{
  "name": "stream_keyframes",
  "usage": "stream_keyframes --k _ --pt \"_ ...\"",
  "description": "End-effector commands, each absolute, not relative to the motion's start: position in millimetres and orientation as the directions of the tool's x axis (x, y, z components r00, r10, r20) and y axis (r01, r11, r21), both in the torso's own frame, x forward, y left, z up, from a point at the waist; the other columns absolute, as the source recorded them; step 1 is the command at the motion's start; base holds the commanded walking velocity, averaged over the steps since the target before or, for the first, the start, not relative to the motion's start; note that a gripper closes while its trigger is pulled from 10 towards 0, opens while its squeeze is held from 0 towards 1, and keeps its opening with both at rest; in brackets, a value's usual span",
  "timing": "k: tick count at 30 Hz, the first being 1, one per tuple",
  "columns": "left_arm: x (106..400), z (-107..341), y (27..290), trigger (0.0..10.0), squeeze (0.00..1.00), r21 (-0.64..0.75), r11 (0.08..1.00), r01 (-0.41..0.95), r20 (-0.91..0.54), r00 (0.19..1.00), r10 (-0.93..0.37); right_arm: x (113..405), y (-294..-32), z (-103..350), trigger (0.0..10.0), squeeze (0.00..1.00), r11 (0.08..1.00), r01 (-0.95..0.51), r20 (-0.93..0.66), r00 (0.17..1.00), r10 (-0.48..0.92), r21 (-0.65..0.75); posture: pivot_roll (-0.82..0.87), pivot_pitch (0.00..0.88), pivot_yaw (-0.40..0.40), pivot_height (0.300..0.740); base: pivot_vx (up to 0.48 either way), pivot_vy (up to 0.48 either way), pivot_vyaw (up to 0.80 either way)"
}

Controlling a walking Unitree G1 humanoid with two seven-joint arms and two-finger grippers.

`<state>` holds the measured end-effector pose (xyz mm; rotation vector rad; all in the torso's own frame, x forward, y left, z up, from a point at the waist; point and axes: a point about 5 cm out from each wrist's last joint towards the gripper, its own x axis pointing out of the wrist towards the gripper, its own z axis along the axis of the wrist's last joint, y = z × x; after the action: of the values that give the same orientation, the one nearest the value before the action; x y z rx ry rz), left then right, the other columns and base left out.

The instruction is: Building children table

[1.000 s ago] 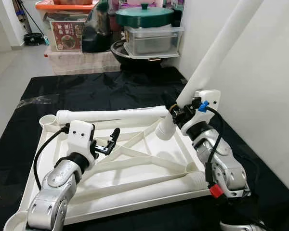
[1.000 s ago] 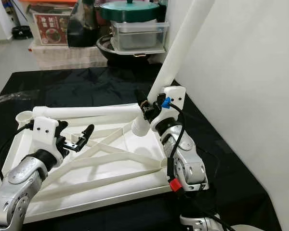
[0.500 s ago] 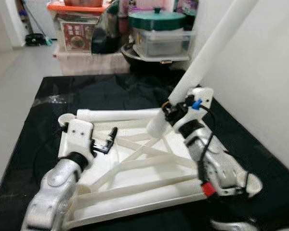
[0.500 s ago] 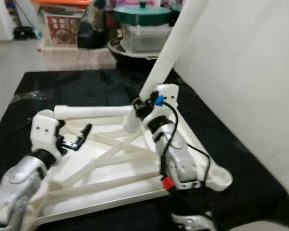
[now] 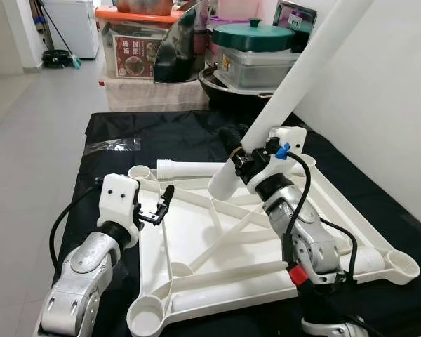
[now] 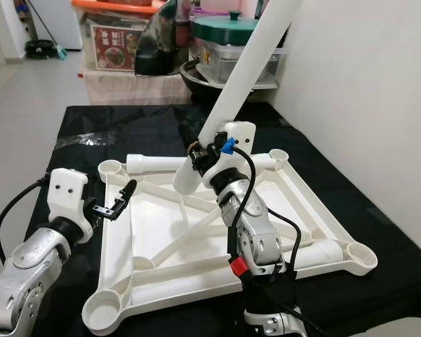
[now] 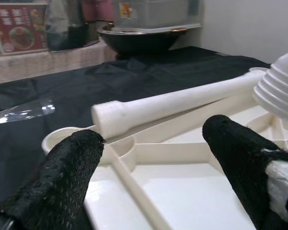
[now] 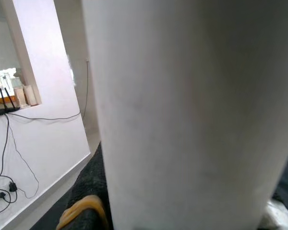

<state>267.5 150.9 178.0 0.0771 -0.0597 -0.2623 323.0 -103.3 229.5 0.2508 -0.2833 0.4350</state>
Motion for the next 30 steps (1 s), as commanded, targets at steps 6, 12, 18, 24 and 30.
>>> stream_keyframes --k 6,12,18,24,30 --pt "267.4 178.5 145.0 10.0 0.0 0.11 0.955 0.276 0.053 0.958 -0.283 324.7 -106.6 231.4 10.0 0.0 0.887 -0.431 0.327 0.873 0.363 0.164 0.06 0.0 -0.078 0.74 -0.311 0.0 0.0" --pt "263.6 174.4 146.9 10.0 0.0 0.117 0.954 0.277 0.038 0.958 -0.283 324.7 -106.6 229.7 10.0 0.0 0.887 -0.427 0.322 0.877 0.358 0.177 0.06 0.0 -0.081 0.74 -0.371 0.0 0.0" --pt "266.7 175.9 144.7 10.0 0.0 0.109 0.957 0.268 0.05 0.96 -0.275 325.6 -107.0 229.9 10.0 0.0 0.888 -0.427 0.319 0.877 0.36 0.172 0.05 0.0 -0.082 0.74 -0.176 0.0 0.0" --pt "268.1 171.0 146.7 10.0 0.0 0.084 0.963 0.258 0.031 0.965 -0.261 325.9 -109.8 228.5 10.0 0.0 0.893 -0.413 0.309 0.885 0.348 0.177 0.04 0.0 -0.075 0.74 0.0 0.0 0.3" --pt "269.9 169.1 148.2 10.0 0.0 0.091 0.963 0.254 0.019 0.966 -0.257 327.1 -115.4 227.1 10.0 0.0 0.896 -0.393 0.305 0.896 0.322 0.209 0.04 0.0 -0.074 0.74 0.0 0.4 0.0"
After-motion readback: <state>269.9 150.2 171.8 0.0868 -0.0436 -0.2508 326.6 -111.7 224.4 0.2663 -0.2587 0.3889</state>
